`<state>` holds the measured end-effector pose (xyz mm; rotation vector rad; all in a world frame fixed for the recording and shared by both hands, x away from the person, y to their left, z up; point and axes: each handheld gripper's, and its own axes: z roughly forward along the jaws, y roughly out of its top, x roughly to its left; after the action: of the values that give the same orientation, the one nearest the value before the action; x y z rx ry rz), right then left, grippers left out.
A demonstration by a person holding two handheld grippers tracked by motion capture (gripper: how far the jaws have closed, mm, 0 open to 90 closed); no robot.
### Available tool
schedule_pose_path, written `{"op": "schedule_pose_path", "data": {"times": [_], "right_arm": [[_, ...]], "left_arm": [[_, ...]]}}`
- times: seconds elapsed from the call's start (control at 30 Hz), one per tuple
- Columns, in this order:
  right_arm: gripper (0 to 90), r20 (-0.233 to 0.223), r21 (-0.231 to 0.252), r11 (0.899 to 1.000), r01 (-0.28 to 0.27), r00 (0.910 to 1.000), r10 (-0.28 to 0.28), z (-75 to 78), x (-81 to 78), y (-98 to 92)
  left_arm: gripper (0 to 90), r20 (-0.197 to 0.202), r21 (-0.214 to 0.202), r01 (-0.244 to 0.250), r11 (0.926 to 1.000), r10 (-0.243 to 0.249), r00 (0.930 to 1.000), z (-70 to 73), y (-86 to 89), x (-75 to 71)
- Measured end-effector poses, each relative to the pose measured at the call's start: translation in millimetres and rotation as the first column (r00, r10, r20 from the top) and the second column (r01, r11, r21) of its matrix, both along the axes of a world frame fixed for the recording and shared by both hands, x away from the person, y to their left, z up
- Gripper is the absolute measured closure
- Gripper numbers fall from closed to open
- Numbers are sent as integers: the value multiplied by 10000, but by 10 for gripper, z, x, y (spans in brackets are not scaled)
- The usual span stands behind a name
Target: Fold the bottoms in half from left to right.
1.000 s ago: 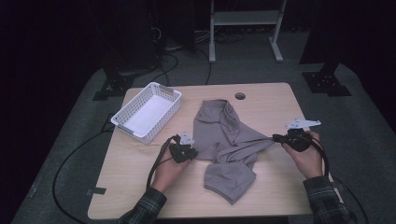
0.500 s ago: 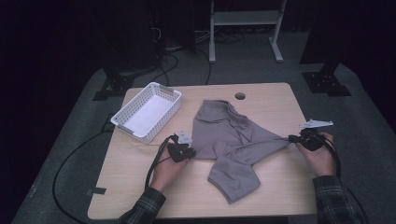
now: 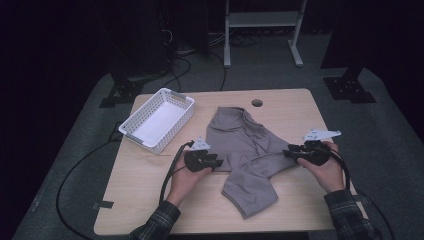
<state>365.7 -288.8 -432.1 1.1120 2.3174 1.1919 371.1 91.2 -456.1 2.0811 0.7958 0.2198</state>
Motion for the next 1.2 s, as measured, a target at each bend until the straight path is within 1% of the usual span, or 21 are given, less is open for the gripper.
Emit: {"op": "schedule_pose_path", "data": {"times": [0.1, 0.13, 0.17, 0.23, 0.27, 0.3, 0.33, 0.43, 0.57, 0.7, 0.83, 0.87, 0.9, 0.93, 0.97, 1.0, 1.03, 1.07, 1.1, 1.13, 1.2], "right_arm": [[568, -226, 317, 9948, -971, 9949, 979, -39, -25, 191], [559, -265, 321, 9925, -1180, 9926, 1189, -57, -26, 249], [556, -347, 291, 9901, -1372, 9898, 1382, -80, -23, 304], [558, -515, 110, 9888, -1487, 9875, 1491, -140, -7, 401], [560, -607, -20, 9890, -1479, 9872, 1475, -167, 2, 433], [565, -714, -289, 9879, -1523, 9861, 1500, -219, 18, 478], [574, -836, -434, 9861, -1605, 9841, 1565, -259, 29, 505], [601, -1171, -729, 9806, -1821, 9780, 1729, -341, 25, 564], [621, -1236, -690, 9730, -2204, 9697, 2109, -372, -63, 609], [631, -1382, -778, 9541, -2893, 9509, 2770, -362, -224, 690], [641, -1670, -695, 9264, -3701, 9199, 3549, -347, -402, 782], [656, -1630, -670, 9197, -3869, 9136, 3725, -334, -437, 796], [659, -1524, -631, 9207, -3851, 9155, 3725, -306, -456, 797], [655, -1251, -461, 9284, -3687, 9242, 3609, -272, -450, 785], [640, -1046, -251, 9399, -3406, 9359, 3364, -233, -427, 765], [618, -857, -161, 9538, -3000, 9508, 2976, -201, -390, 742], [606, -706, -212, 9660, -2577, 9642, 2557, -185, -344, 723], [588, -616, -358, 9729, -2283, 9722, 2258, -183, -295, 709], [570, -561, -411, 9787, -2010, 9785, 1986, -193, -244, 699], [559, -604, -350, 9816, -1876, 9808, 1853, -211, -194, 694], [559, -847, -164, 9825, -1858, 9793, 1838, -252, -110, 718]], "left_arm": [[586, 48, 125, 216, 9997, -217, 9998, -24, -90, -2], [576, -5, 153, 181, 9997, -181, 9998, -46, -122, 3], [577, -34, 342, 216, 9992, -215, 9998, -69, -142, 15], [579, -49, 697, 159, 9974, -156, 9999, -119, -178, 37], [586, -128, 1097, 133, 9939, -120, 9998, -157, -193, 54], [594, -6, 1174, 141, 9930, -141, 9999, -181, -191, 59], [604, -30, 1188, 131, 9928, -129, 9999, -178, -187, 58], [613, -131, 1652, 251, 9859, -232, 9996, -141, -163, 11], [614, -193, 1612, 280, 9865, -252, 9995, -141, -75, -138], [614, -351, 1712, 503, 9840, -449, 9984, -128, 43, -356], [614, -440, 1818, 672, 9810, -601, 9972, -116, 142, -567], [614, -479, 1857, 719, 9800, -641, 9968, -111, 168, -599], [613, -504, 1821, 708, 9807, -626, 9968, -112, 190, -619], [613, -543, 1780, 715, 9814, -627, 9965, -112, 210, -624], [612, -570, 1704, 684, 9830, -595, 9966, -115, 225, -615], [613, -604, 1679, 655, 9836, -561, 9966, -115, 235, -600], [613, -612, 1618, 624, 9848, -531, 9967, -118, 236, -588], [613, -599, 1598, 585, 9854, -495, 9970, -120, 235, -580], [614, -560, 1596, 544, 9857, -460, 9974, -122, 232, -579], [614, -511, 1621, 525, 9854, -448, 9977, -124, 228, -581], [613, -439, 1692, 522, 9842, -454, 9980, -124, 221, -589]]}}
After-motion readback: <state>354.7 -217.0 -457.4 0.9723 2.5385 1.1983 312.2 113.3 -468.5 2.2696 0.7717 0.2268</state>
